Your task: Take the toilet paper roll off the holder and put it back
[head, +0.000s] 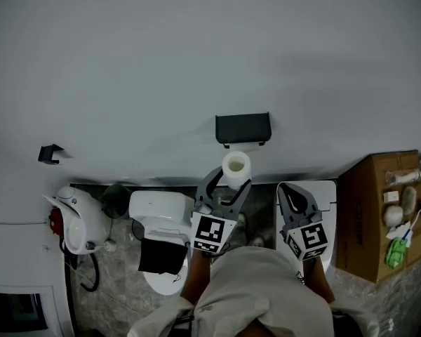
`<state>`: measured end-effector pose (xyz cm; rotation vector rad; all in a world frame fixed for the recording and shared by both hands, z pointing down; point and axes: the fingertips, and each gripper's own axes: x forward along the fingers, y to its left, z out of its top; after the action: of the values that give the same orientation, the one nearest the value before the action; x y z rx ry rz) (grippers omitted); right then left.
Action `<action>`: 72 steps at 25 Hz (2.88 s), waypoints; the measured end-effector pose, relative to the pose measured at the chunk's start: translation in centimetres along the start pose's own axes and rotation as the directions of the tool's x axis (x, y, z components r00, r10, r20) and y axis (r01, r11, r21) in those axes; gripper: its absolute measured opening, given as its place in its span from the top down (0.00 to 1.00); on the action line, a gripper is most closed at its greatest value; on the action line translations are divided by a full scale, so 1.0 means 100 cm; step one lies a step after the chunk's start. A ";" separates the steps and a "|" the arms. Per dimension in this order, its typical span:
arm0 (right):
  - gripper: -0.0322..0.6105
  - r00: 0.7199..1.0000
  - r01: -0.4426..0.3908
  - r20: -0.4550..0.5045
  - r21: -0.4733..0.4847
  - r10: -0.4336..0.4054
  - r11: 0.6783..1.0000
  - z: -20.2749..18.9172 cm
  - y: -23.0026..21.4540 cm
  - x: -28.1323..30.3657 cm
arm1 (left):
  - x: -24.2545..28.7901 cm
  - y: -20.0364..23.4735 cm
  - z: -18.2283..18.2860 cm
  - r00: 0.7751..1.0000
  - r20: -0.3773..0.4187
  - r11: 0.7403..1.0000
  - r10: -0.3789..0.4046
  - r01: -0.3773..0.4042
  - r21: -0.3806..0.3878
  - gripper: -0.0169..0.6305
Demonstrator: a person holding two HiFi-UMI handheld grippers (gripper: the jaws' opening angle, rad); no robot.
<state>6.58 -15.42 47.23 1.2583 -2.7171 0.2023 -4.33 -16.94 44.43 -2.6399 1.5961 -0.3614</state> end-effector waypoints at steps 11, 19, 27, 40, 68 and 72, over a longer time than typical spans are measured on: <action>0.96 1.000 -0.008 0.005 0.000 0.008 1.000 0.001 0.007 0.001 | -0.008 0.000 0.001 1.000 0.002 1.000 -0.001 0.001 0.001 0.53; 0.96 1.000 -0.003 0.008 0.003 0.003 1.000 0.004 0.004 0.012 | 0.000 0.011 0.004 1.000 0.009 1.000 -0.003 0.003 0.005 0.53; 0.96 1.000 0.009 0.011 0.004 -0.009 1.000 0.010 -0.001 0.032 | 0.014 0.029 0.006 1.000 0.022 1.000 -0.014 0.014 0.005 0.53; 0.96 0.999 0.043 0.009 0.007 -0.043 0.999 0.018 -0.015 0.064 | 0.049 0.051 0.011 0.997 0.055 0.999 -0.051 0.051 0.008 0.53; 0.96 0.990 0.131 -0.054 0.032 -0.129 0.991 0.016 -0.056 0.092 | 0.124 0.073 -0.001 0.999 -0.025 0.998 -0.046 0.047 0.046 0.53; 0.95 0.991 0.134 -0.033 0.034 -0.132 0.990 0.015 -0.057 0.093 | 0.125 0.075 -0.002 0.999 -0.026 0.998 -0.020 0.022 0.065 0.53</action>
<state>4.82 -26.29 47.78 1.4277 -2.6026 0.2543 -5.29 -31.42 45.76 -2.6161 1.5365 -0.4415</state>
